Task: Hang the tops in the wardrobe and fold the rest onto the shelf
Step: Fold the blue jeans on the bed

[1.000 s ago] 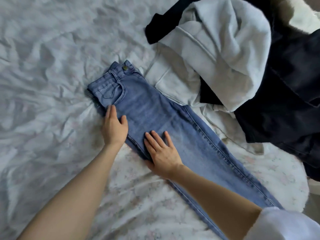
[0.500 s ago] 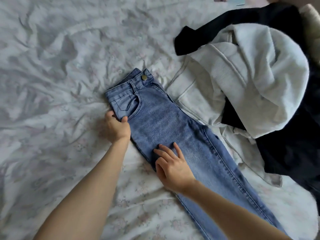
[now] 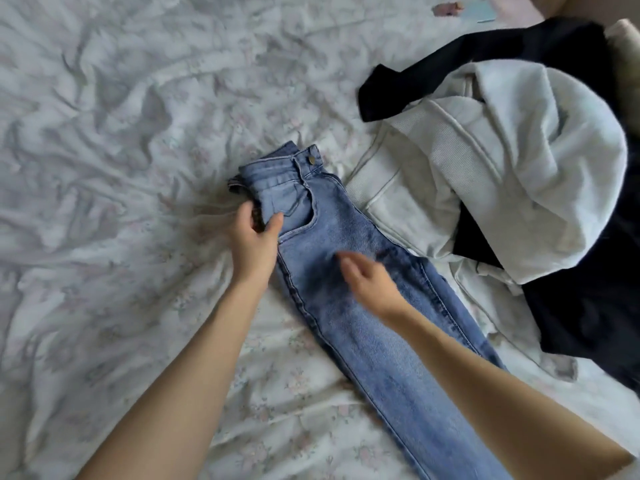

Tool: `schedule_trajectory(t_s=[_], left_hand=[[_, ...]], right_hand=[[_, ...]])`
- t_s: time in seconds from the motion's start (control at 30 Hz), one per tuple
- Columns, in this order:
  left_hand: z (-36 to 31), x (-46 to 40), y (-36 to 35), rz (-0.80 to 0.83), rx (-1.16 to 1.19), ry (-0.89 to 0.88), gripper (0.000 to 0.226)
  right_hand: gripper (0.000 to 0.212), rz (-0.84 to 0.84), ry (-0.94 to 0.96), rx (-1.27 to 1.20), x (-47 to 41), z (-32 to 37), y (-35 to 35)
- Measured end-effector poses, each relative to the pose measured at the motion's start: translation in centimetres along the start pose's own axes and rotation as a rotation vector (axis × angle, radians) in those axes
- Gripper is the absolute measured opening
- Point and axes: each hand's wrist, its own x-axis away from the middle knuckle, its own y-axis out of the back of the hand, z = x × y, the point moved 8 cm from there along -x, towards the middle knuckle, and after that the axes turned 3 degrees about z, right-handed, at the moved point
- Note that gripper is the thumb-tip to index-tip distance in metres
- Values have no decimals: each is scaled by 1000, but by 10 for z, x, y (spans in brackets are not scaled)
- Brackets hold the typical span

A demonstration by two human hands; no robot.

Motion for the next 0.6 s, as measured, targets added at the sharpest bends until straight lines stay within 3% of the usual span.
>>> schedule_trajectory(t_s=[0.03,0.1,0.17,0.27,0.33,0.43,0.53,0.6], left_hand=[[-15,13,-2,32,-70,-108,20],[-35,42,-10,131,-175,-296,17],[-57,78,-18,259,-231,-452,10],[-76,131,-38,449,-384,-692,32],[-77,168,-55,603,-488,-863,47],[-59,210,-72,795,-601,-993,48],[-31,229,-85,903,-750,-994,53],[-8,239,-92,987,-900,-960,55]], right_hand=[[32,-54,-97,-326,6,2,11],[37,-75,-195,-754,15,8,26],[48,-81,-189,-951,31,13,48],[65,-105,-128,-1088,58,18,87],[65,-75,-61,-1060,82,21,106],[50,-22,-16,-893,122,7,107],[44,-220,-262,-696,154,-54,102],[24,-369,-336,-534,167,-82,104]])
